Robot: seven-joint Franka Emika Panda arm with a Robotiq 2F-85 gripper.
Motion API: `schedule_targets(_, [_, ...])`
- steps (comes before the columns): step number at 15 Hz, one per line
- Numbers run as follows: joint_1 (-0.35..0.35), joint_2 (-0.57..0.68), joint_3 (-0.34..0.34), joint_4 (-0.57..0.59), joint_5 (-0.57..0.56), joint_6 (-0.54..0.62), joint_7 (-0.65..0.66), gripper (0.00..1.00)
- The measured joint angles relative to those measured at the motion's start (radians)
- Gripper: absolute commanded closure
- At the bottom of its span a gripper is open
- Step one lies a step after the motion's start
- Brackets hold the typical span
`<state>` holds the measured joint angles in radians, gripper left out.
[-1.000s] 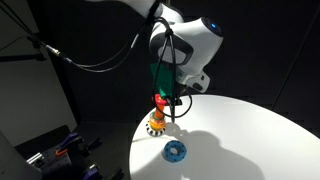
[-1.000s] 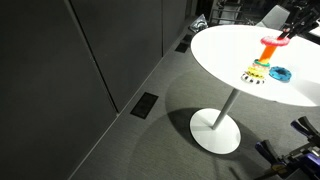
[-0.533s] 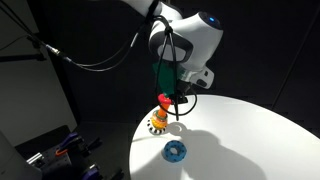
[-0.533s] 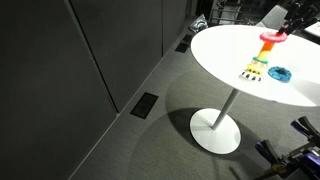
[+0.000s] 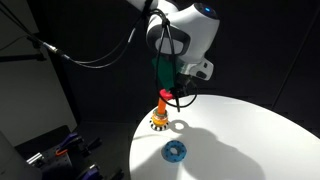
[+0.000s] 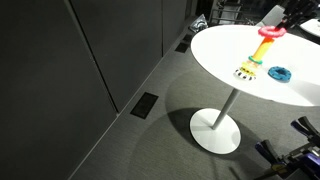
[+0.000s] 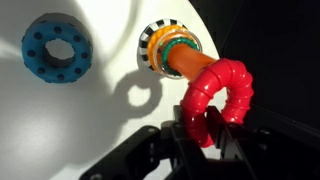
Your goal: Take the red ring off the stack and place it on the blue ring
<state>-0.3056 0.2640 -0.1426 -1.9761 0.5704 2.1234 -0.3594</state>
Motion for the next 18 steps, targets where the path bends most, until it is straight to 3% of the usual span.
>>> schedule_targets(8, [0.005, -0.027, 0.006, -0.004, 0.002, 0.038, 0.0, 0.92])
schedule_targets(18, [-0.029, -0.018, -0.045, -0.02, 0.002, 0.087, 0.0, 0.92])
